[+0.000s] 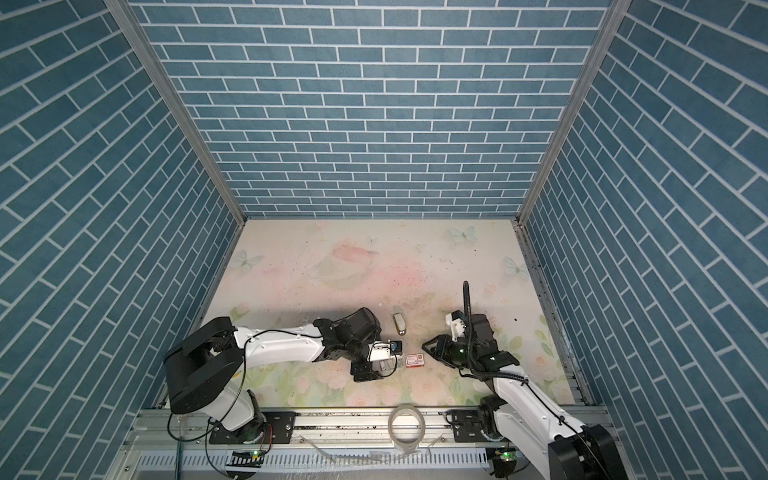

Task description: Load the staples into the stapler

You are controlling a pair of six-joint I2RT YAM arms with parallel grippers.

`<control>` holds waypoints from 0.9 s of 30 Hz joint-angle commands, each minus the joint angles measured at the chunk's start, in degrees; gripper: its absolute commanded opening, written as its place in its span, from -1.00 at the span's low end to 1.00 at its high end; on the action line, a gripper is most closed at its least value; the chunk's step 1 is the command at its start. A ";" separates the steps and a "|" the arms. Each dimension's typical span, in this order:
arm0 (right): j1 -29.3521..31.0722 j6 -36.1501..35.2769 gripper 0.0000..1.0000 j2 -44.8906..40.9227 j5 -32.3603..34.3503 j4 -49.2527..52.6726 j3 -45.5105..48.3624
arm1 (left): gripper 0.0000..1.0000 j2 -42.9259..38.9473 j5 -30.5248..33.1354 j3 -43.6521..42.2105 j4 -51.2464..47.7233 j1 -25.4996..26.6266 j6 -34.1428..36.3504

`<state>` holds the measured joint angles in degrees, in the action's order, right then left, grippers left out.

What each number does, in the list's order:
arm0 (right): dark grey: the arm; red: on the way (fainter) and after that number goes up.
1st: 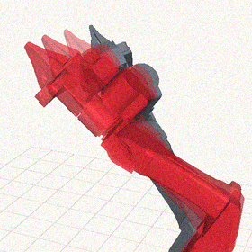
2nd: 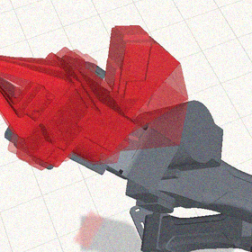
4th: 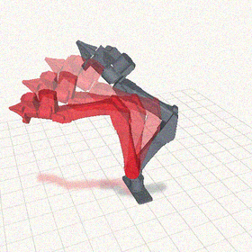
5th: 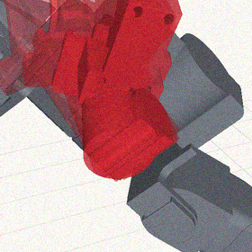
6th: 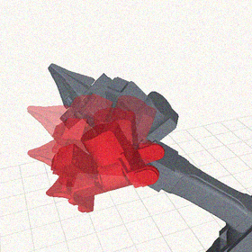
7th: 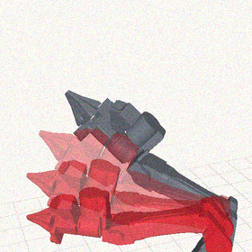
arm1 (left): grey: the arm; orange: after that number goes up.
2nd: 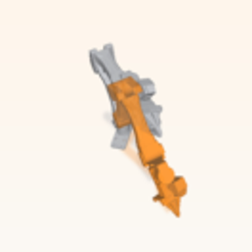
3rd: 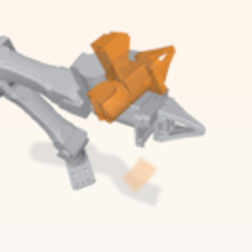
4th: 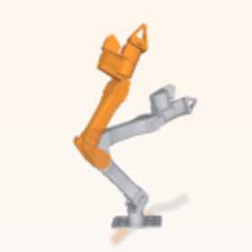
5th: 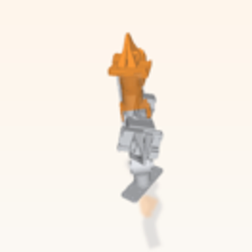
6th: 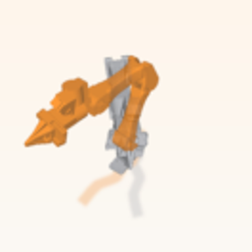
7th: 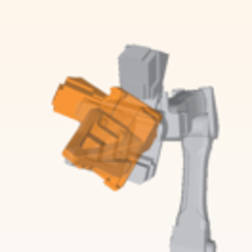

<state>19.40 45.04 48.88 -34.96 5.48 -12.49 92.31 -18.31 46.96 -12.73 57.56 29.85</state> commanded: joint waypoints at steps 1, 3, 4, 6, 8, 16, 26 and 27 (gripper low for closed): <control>-0.74 0.56 -0.17 -2.53 3.31 -0.07 -1.85 | 0.69 -2.55 -0.76 3.11 -5.57 -0.88 1.67; -0.96 1.10 -0.16 -3.70 4.15 -1.45 -1.85 | 0.70 -3.57 -0.67 5.40 -8.27 -1.66 2.21; -1.09 1.00 -0.16 -4.59 5.11 -0.95 -2.20 | 0.70 -3.88 -1.00 7.17 -10.53 -2.27 2.68; -1.32 0.67 -0.15 -6.34 6.68 0.16 -2.80 | 0.69 -4.07 -1.31 10.89 -13.99 -3.39 3.54; -1.67 1.01 -0.04 -7.68 7.90 0.05 -2.73 | 0.69 -3.94 -1.26 14.73 -16.58 -4.39 5.11; -2.08 3.03 -0.01 -8.95 11.45 -7.08 -0.08 | 0.70 -0.30 -7.15 23.89 -15.46 -10.86 14.71; -2.08 -3.14 0.02 -13.70 15.35 2.57 -3.97 | 0.67 11.83 -8.36 41.51 -37.45 -13.44 24.13; -2.08 -3.36 0.02 -13.31 15.11 2.61 -4.35 | 0.67 12.90 -8.11 42.74 -38.78 -13.44 25.11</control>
<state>17.54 44.88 35.57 -21.80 4.73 -13.93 103.15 -24.95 87.26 -42.74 44.45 49.95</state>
